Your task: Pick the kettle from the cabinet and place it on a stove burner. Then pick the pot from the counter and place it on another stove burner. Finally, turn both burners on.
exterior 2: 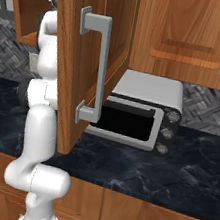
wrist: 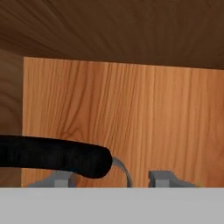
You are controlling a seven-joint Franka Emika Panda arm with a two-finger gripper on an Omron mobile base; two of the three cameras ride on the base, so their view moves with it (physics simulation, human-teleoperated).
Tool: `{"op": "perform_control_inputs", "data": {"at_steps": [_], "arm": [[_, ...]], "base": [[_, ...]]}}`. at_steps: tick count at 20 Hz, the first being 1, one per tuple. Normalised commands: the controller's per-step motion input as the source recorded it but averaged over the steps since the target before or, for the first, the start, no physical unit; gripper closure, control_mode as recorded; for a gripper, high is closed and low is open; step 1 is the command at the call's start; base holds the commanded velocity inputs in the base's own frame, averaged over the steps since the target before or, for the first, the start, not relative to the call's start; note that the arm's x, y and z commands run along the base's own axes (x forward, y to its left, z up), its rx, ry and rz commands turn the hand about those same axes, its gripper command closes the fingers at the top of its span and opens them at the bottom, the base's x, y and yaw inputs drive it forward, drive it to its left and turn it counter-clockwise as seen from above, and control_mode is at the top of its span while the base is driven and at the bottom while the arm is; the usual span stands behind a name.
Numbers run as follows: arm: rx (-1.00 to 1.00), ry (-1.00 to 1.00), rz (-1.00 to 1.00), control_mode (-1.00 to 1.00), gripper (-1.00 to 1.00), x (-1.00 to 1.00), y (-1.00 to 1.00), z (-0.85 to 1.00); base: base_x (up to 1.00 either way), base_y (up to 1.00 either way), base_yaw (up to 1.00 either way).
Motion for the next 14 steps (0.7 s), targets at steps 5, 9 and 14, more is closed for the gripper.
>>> {"op": "perform_control_inputs", "data": {"at_steps": [5,9,14], "arm": [[0.0,0.02,0.0,-1.0,1.0,0.0,0.0,-0.01],[0.0,0.0,0.0,-1.0,1.0,0.0,0.0,-0.04],[0.0,0.03,0.0,-1.0,1.0,0.0,0.05,-0.05]], "base": [[0.0,0.0,0.0],[0.0,0.0,0.0],[0.0,0.0,0.0]]}}
